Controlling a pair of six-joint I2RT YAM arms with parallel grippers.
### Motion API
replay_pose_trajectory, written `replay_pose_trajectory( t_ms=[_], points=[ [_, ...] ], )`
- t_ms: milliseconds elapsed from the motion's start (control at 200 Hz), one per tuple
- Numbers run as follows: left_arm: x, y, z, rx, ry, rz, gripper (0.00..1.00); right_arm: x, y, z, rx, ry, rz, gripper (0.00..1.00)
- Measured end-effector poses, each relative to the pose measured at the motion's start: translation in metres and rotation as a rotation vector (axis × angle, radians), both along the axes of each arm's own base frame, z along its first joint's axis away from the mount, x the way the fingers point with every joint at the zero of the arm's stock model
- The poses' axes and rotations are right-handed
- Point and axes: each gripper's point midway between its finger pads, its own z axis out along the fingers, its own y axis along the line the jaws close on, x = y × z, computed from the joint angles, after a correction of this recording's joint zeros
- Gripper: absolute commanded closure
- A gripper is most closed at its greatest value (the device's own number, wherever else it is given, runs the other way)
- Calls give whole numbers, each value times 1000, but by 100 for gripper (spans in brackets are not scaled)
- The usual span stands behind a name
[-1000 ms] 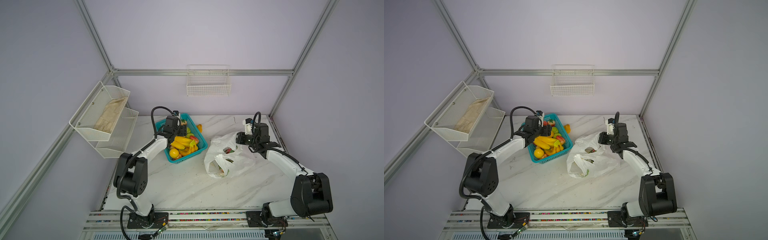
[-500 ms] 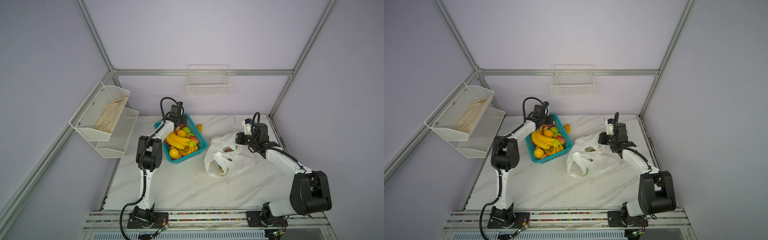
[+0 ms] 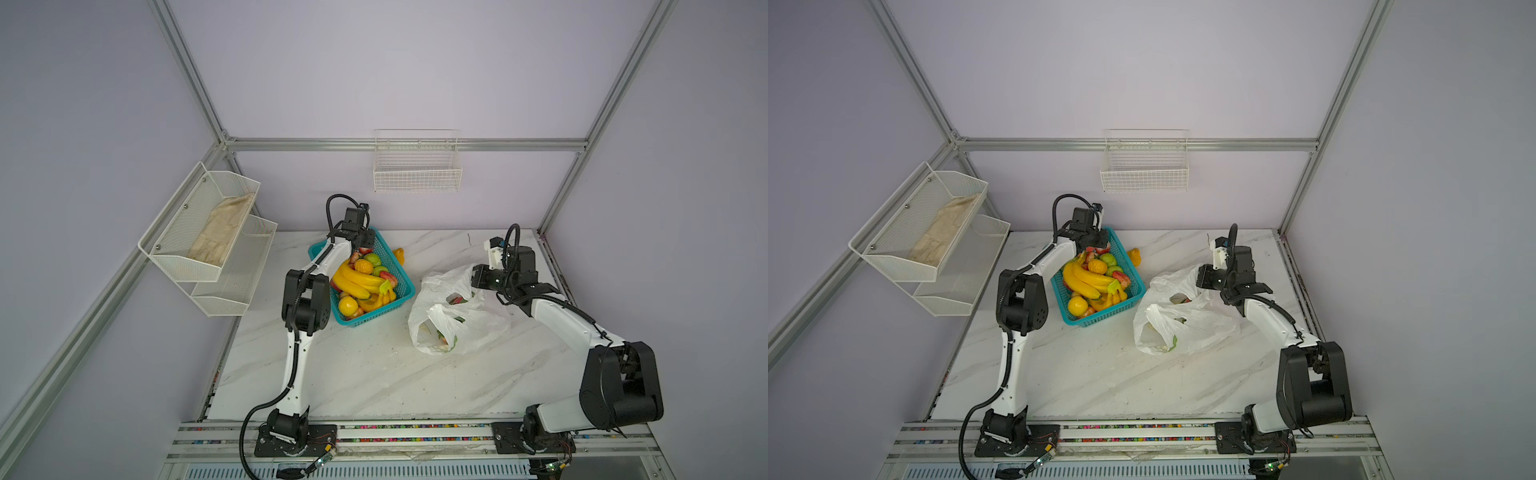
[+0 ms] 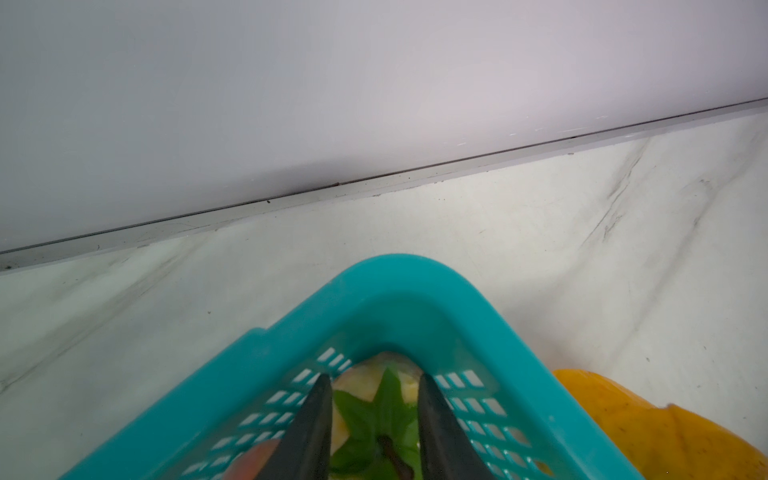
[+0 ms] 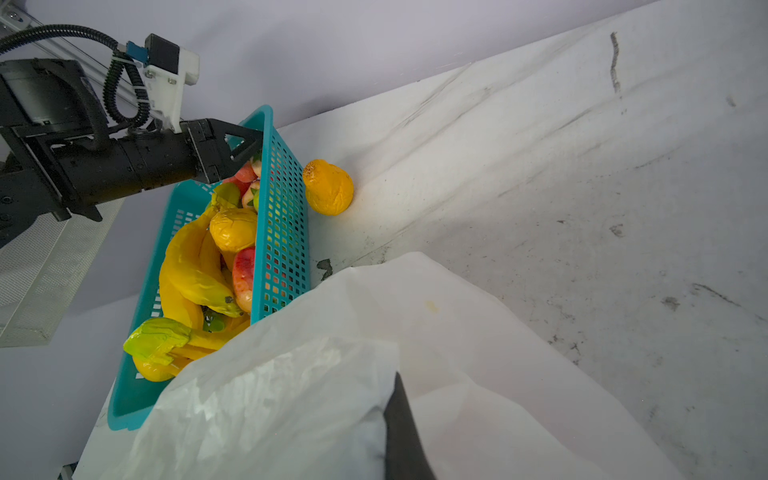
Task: Place the fake fruits into the plastic bag and tie a complex knot
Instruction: 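Withdraw the left gripper from the bag back over the teal basket, then close the left gripper on a peach with green leaves in the basket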
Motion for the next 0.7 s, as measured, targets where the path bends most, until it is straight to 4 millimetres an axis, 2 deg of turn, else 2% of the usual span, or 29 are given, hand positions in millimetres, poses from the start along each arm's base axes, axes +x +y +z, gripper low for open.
replay_pose_trajectory(
  t_ms=[145,610,700],
  points=[
    [0,-1,-6,3,14,-5,74,0,0,0,0,0,0,100],
    [1,-1,-4,1,13,-6,100,0,0,0,0,2,1,100],
    [1,-1,-3,-4,11,-5,100,-1,0,-1,-1,7,1,100]
  ],
)
